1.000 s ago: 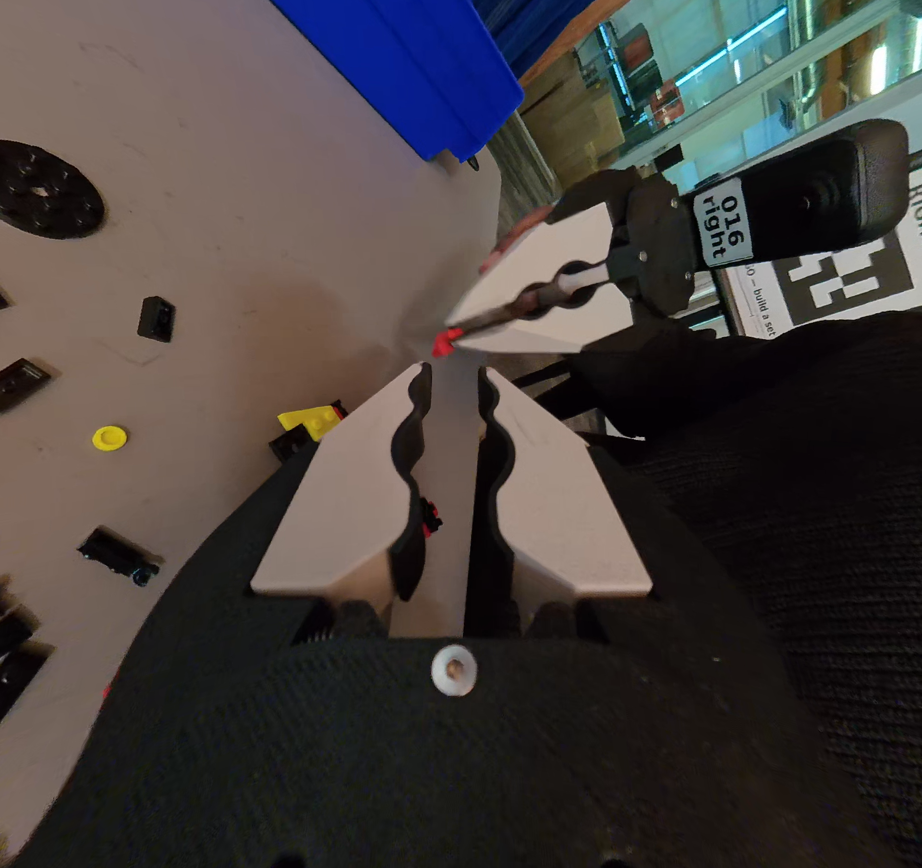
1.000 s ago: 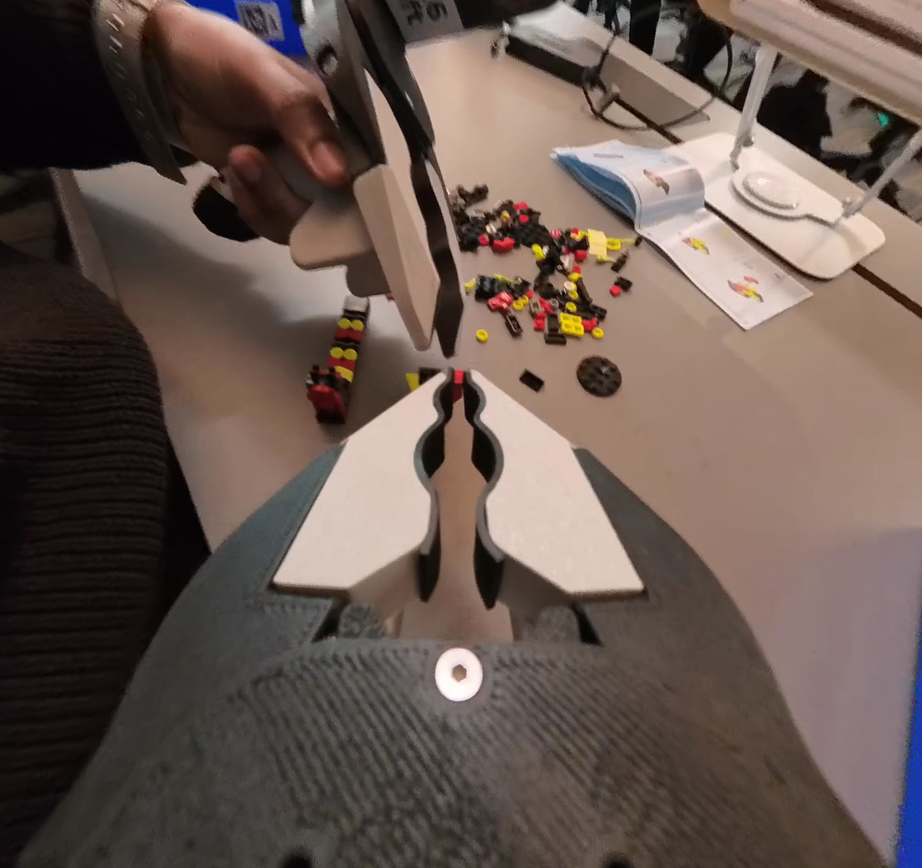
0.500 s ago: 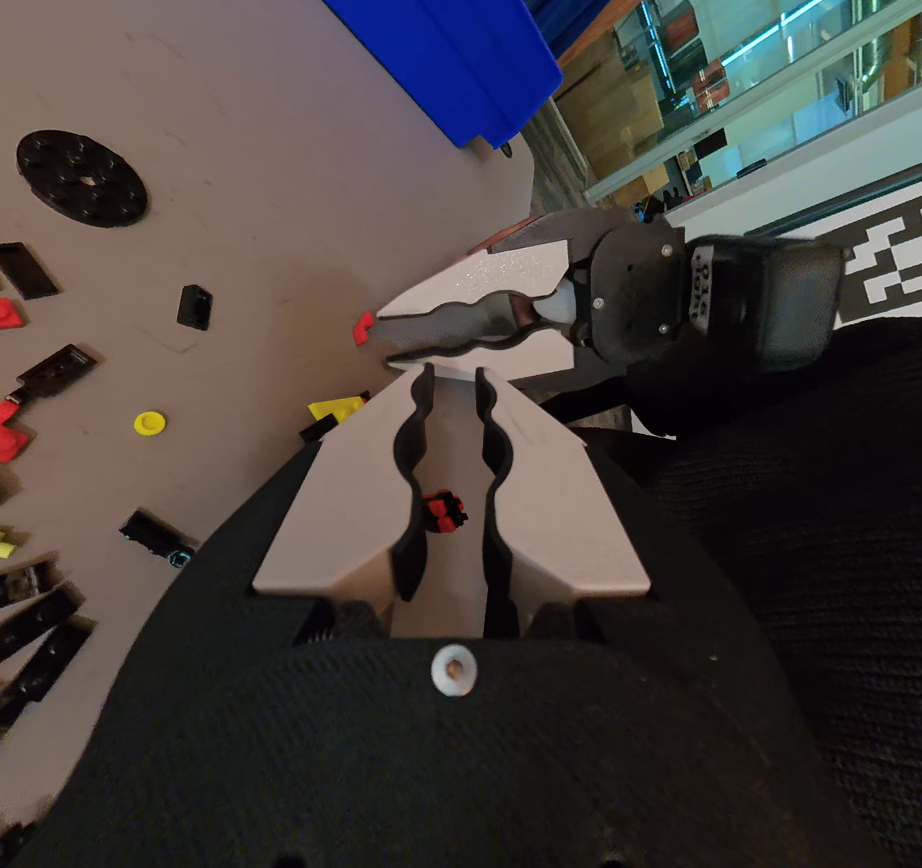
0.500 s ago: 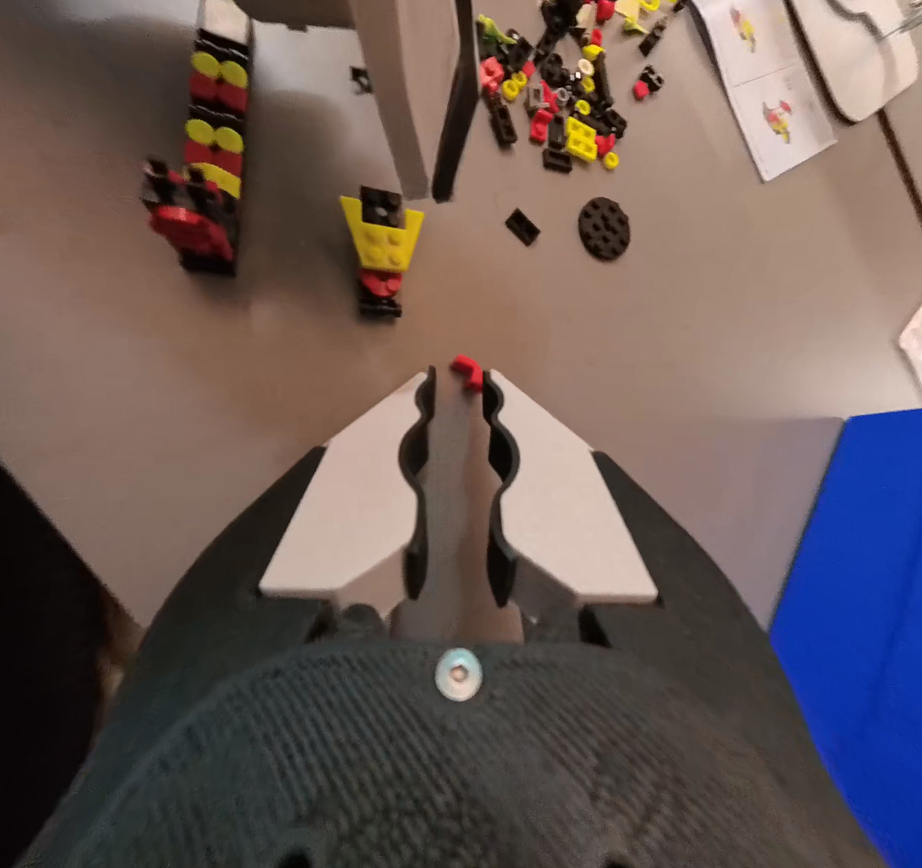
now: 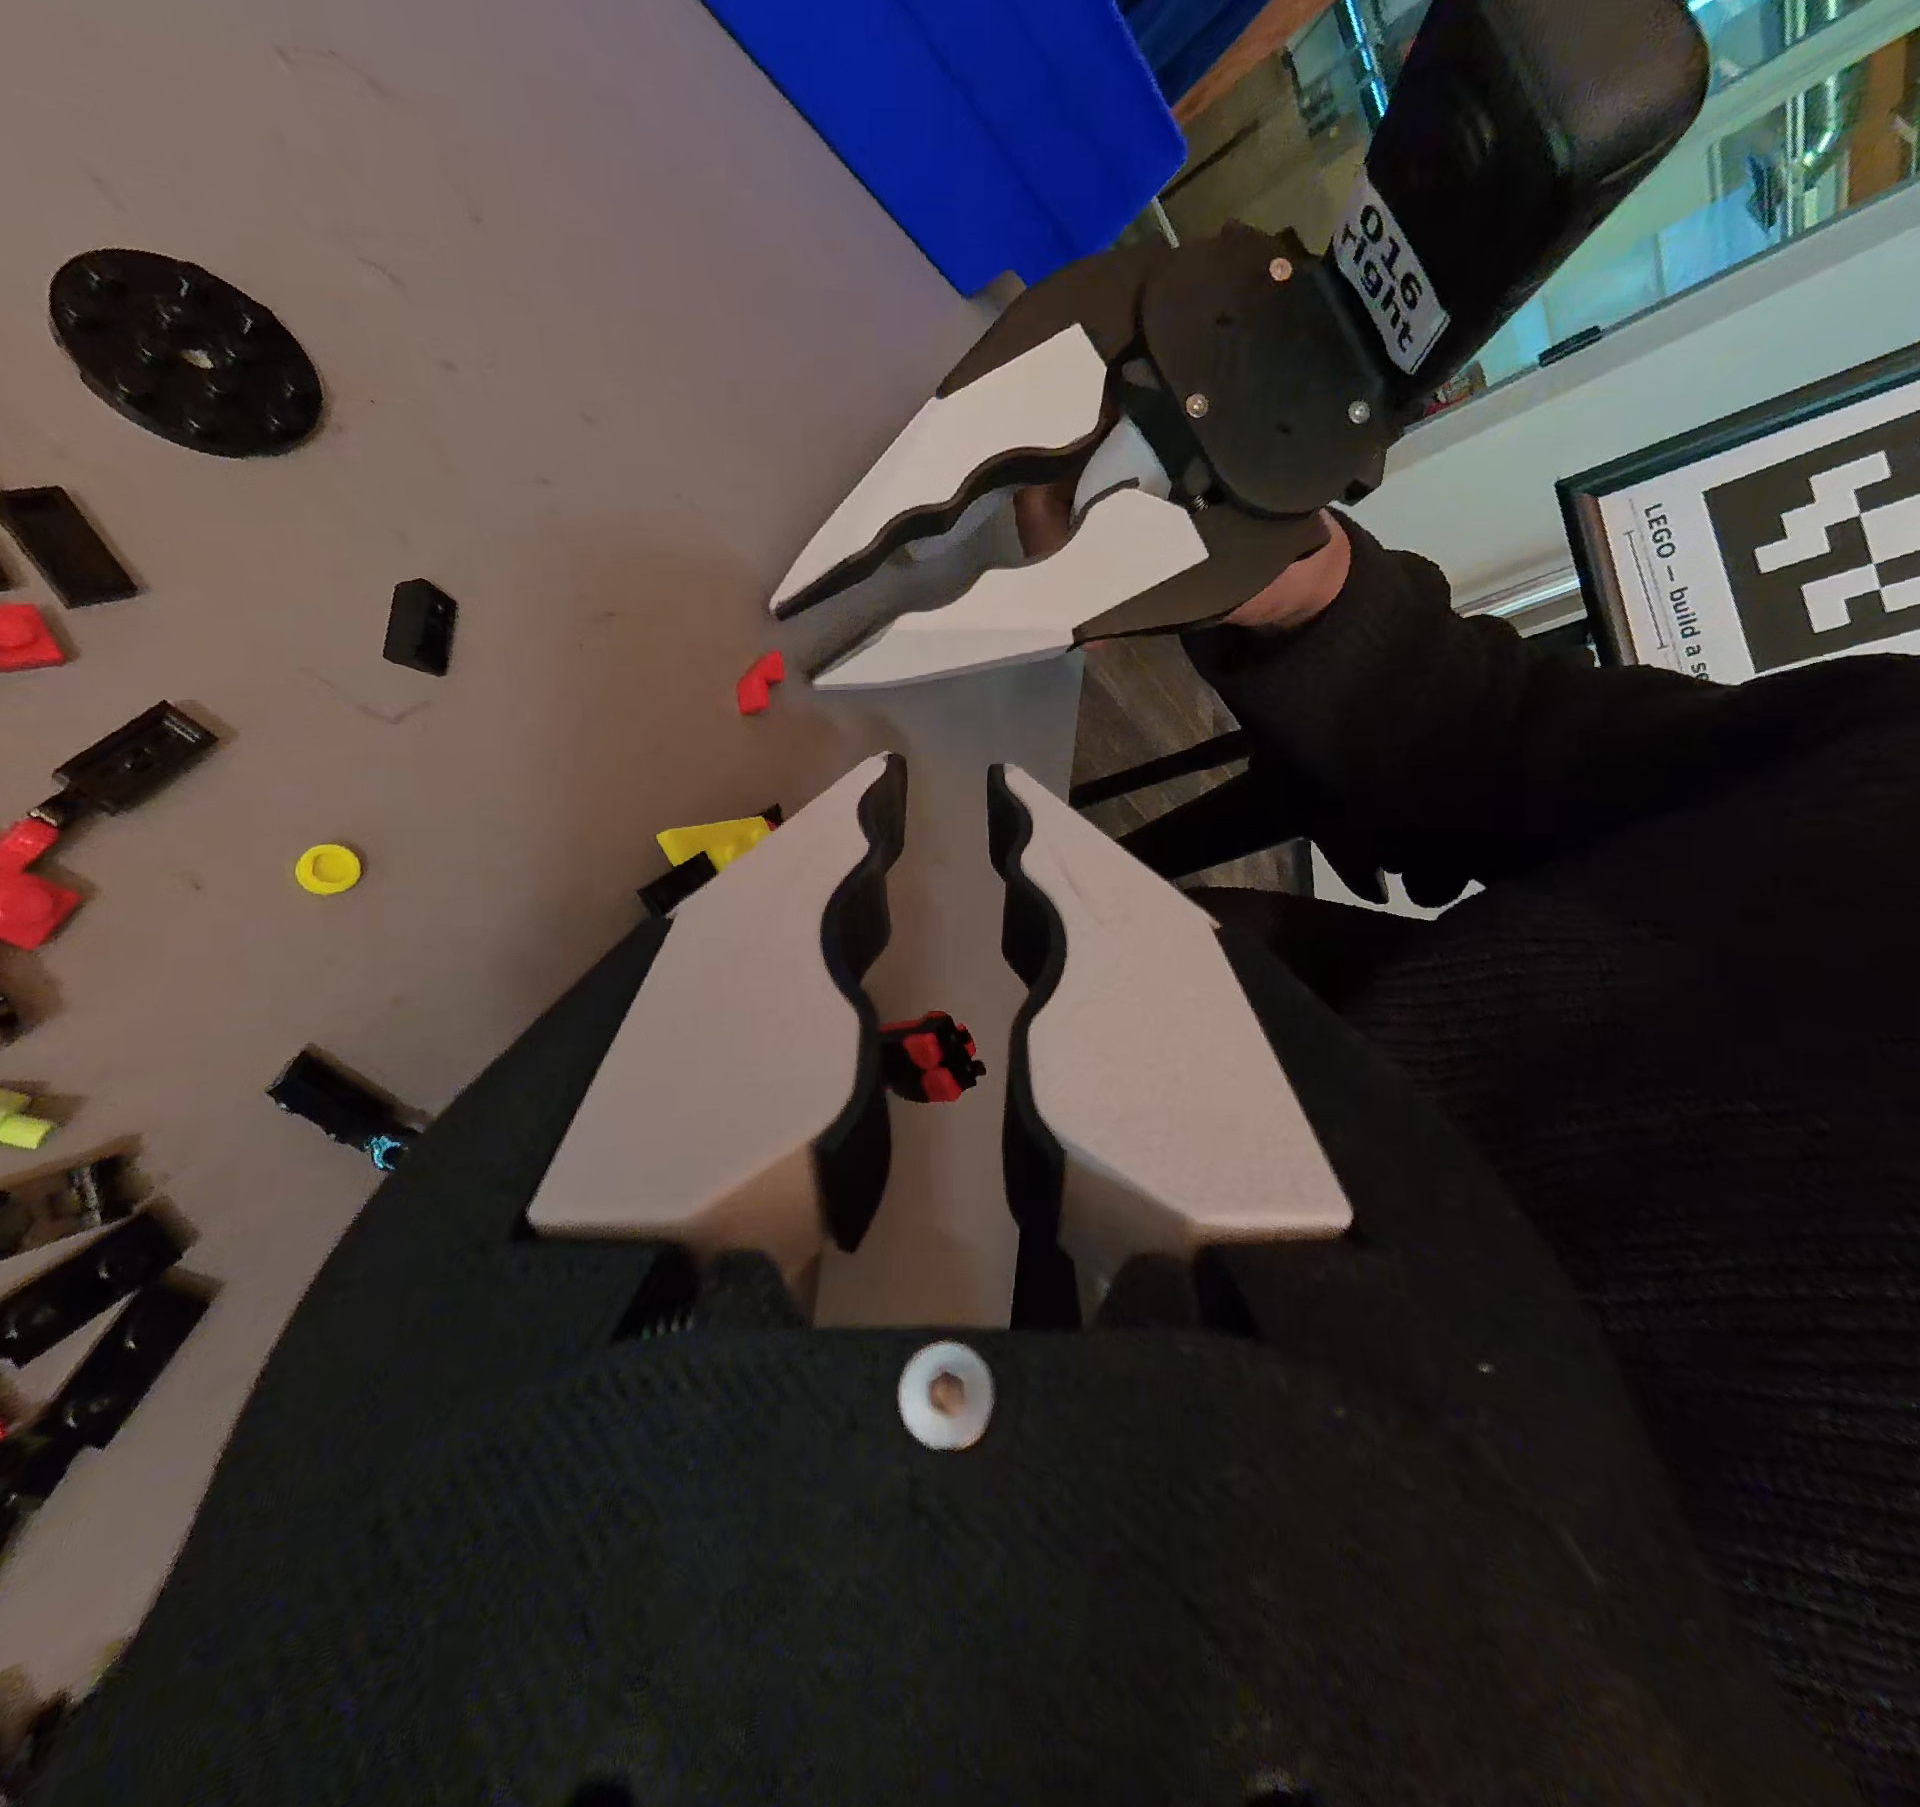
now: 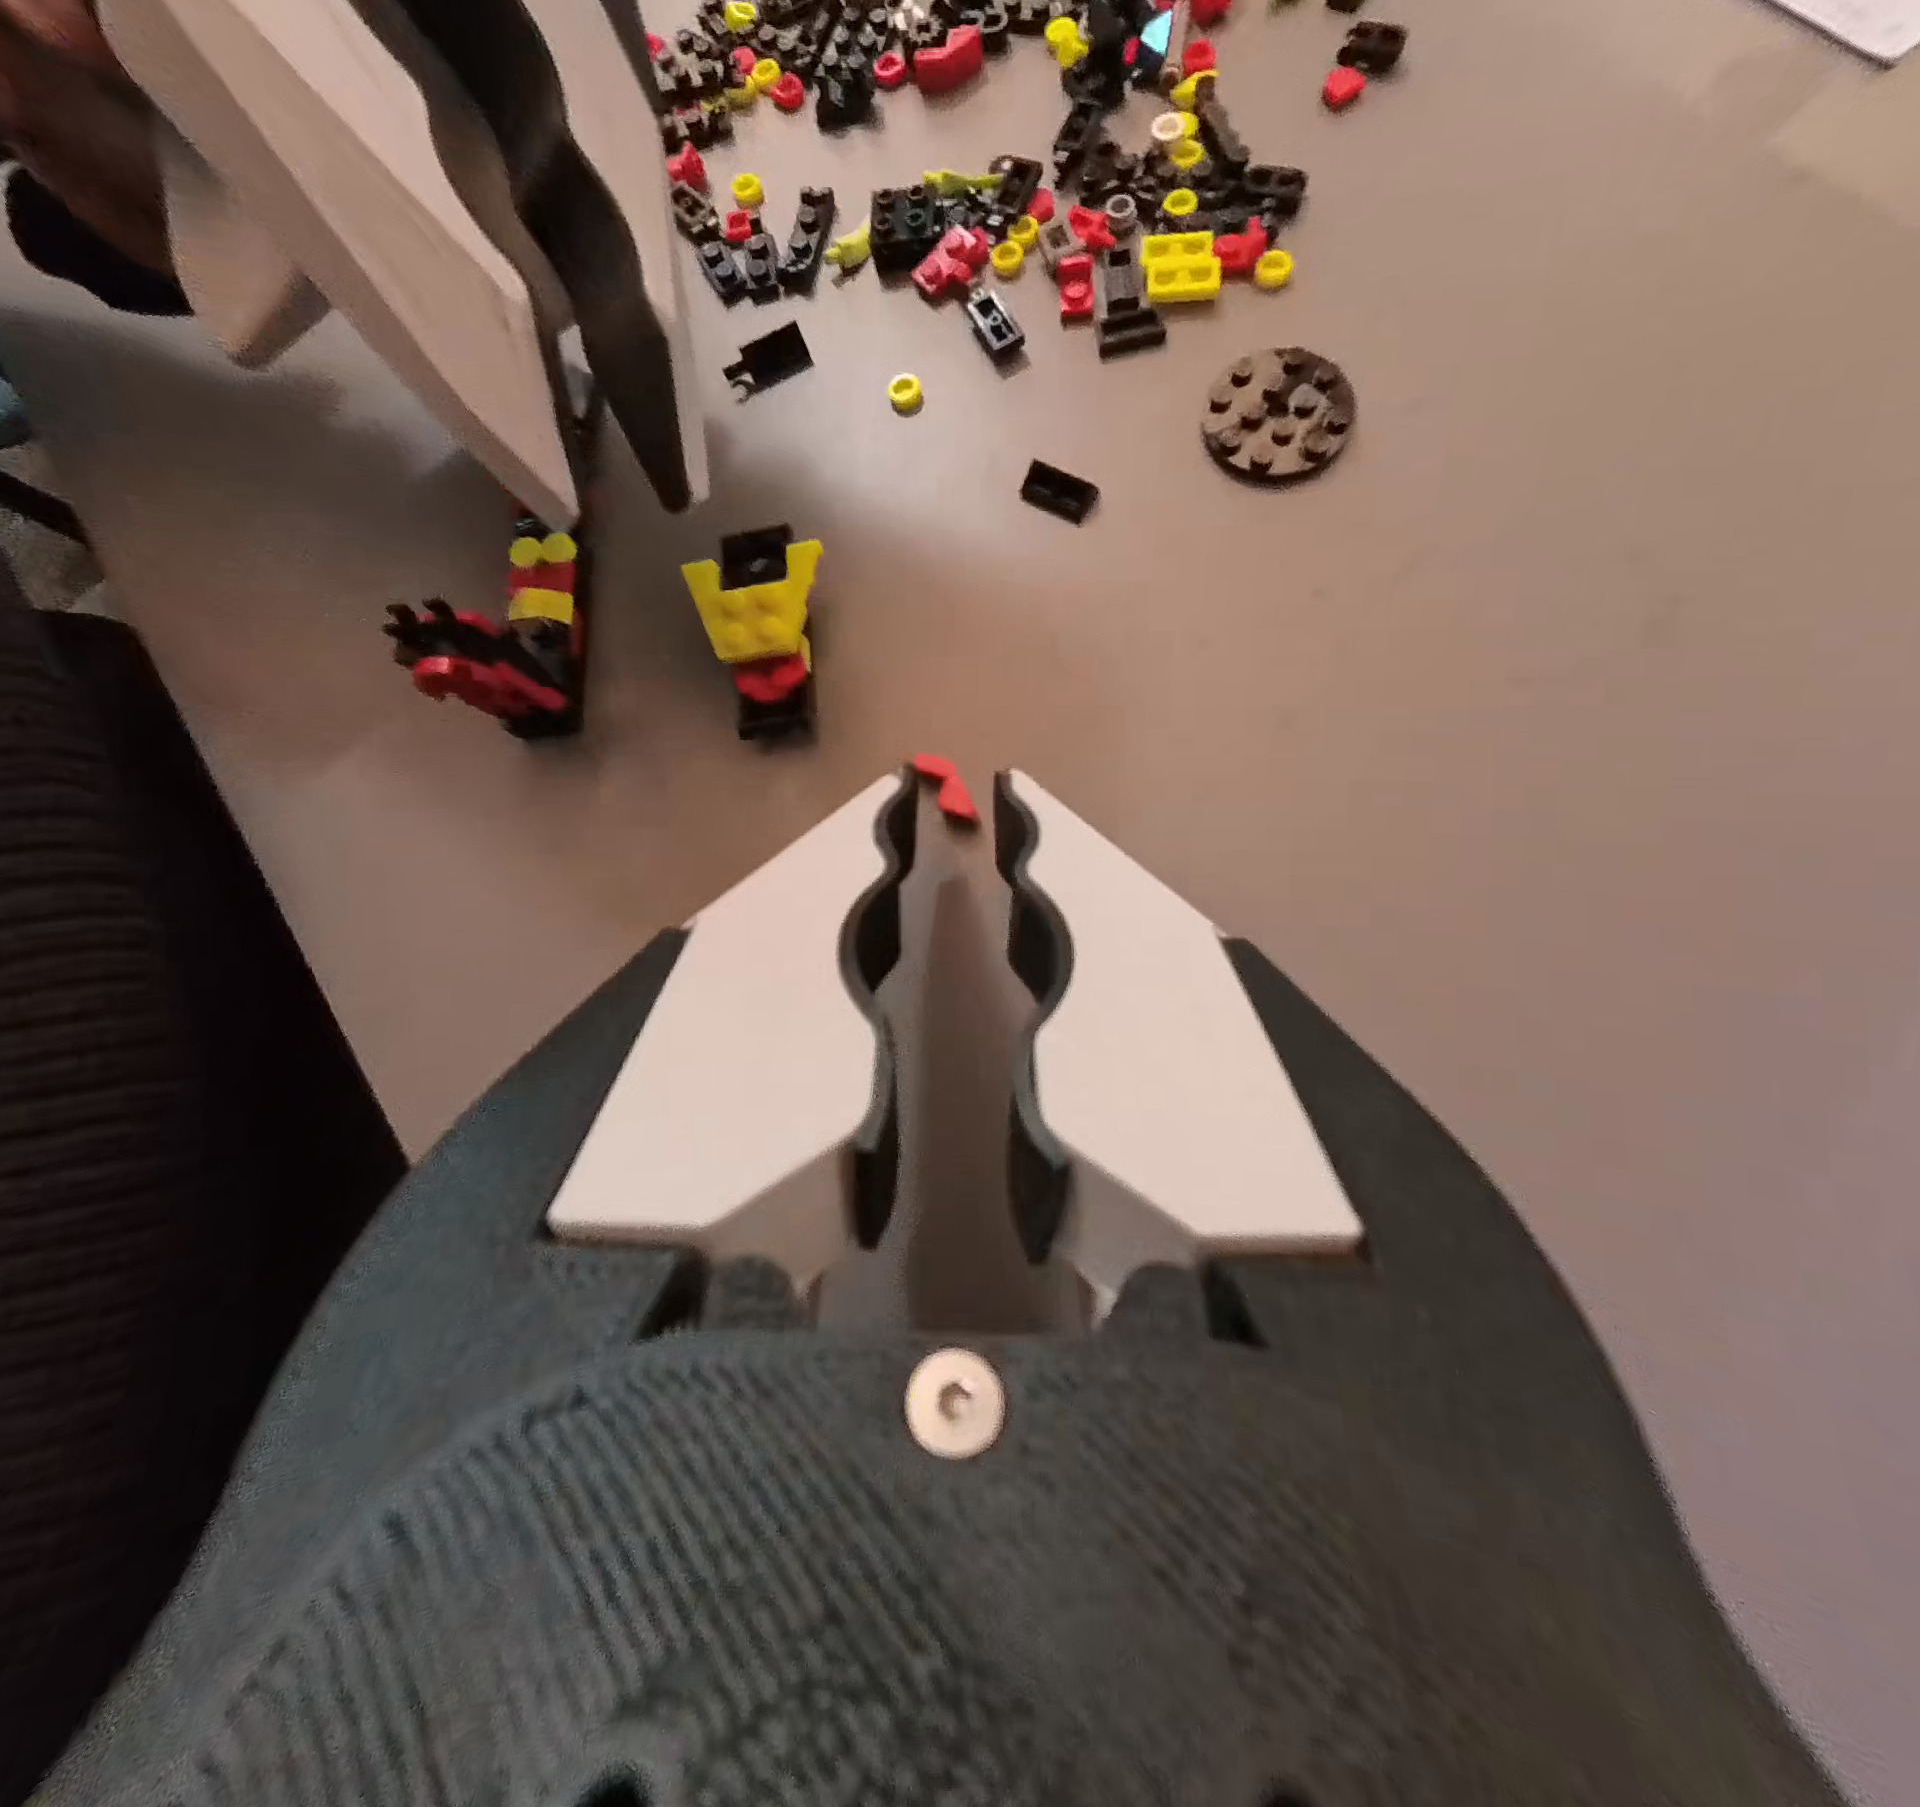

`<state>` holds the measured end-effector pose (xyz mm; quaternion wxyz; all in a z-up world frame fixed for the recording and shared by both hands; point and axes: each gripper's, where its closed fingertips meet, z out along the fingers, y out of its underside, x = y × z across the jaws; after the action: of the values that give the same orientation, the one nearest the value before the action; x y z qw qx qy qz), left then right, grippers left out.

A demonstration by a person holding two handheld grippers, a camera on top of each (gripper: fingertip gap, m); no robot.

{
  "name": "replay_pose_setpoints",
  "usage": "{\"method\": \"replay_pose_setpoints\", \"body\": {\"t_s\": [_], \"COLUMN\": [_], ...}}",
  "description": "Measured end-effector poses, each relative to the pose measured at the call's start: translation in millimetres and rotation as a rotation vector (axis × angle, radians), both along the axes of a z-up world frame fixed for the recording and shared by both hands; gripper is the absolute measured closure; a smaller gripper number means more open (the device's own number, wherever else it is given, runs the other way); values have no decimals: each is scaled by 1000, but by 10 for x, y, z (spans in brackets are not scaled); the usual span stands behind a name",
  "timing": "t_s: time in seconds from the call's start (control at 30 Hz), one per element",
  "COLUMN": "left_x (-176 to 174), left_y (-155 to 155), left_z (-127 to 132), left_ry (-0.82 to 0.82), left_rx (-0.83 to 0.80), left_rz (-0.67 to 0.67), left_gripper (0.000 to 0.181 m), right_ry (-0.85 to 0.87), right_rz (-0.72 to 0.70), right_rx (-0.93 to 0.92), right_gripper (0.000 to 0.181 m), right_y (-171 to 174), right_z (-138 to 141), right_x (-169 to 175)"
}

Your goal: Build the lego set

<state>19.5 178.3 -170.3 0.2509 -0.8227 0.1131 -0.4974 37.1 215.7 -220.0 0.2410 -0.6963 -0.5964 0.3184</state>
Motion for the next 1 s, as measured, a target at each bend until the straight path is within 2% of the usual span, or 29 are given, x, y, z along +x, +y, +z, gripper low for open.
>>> {"method": "replay_pose_setpoints", "body": {"t_s": [0.13,0.23,0.3,0.4,0.47,0.53,0.7,1.0], "left_x": [22,33,31,1,-15,-19,28,13], "left_y": [-11,-10,0,49,82,94,56,78], "left_z": [-25,-30,-13,41,120,227,276,315], "left_ry": [7,8,-8,-70,-149,-246,-272,-298], "left_rx": [-4,-6,-12,-37,-57,-77,-73,-60], "left_rz": [-7,-5,5,51,79,91,71,83], "left_gripper": [168,167,165,161,158,155,154,168], "right_ry": [-58,-76,-35,122,232,279,299,335], "right_rz": [22,23,37,51,66,80,108,100], "right_rx": [56,107,157,300,405,494,650,622], "right_gripper": [165,174,174,174,174,175,175,175], "right_y": [-15,-5,-12,-14,-56,-101,-187,-249], "right_z": [-112,-137,-33,322,575,698,789,850], "right_x": [4,-20,-59,-143,-175,-176,-204,-226]}}
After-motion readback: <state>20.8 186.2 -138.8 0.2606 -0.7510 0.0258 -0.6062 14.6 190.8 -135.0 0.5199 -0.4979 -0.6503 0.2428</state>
